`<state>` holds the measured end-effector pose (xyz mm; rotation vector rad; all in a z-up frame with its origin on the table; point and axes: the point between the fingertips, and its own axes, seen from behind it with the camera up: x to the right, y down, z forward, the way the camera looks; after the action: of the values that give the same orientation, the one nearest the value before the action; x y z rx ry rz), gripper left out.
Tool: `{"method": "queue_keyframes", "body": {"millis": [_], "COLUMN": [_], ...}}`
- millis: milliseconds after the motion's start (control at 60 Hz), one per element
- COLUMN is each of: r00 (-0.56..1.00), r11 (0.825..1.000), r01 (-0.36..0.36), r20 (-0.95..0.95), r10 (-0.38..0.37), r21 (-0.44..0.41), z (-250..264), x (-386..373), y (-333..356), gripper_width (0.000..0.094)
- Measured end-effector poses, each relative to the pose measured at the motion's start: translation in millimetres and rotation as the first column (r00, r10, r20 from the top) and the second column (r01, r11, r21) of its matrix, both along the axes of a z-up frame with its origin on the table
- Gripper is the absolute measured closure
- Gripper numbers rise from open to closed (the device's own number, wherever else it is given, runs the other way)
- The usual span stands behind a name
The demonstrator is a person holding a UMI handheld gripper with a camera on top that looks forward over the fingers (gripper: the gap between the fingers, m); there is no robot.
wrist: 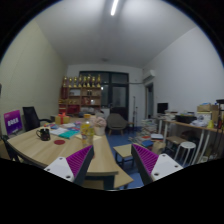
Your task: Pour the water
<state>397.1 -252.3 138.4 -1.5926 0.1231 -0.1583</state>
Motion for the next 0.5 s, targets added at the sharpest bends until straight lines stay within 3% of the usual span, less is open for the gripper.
{"method": "queue_keyframes", "body": {"millis": [67,217,500], "r00": [0.999,0.995,1.000], "r11": [0.999,0.996,0.998], "r01": [-0.053,-0.091,0.004], "r20": [-0.006,0.027,-0.028], "r10": [0.053,0.091,-0.006], "r21": [0.001,-0.002,-0.070], "z": [-7,-20,-61], "x": [-29,-65,-77], "y": [36,116,239], "gripper_width": [0.0108,0.0111,0.0110]}}
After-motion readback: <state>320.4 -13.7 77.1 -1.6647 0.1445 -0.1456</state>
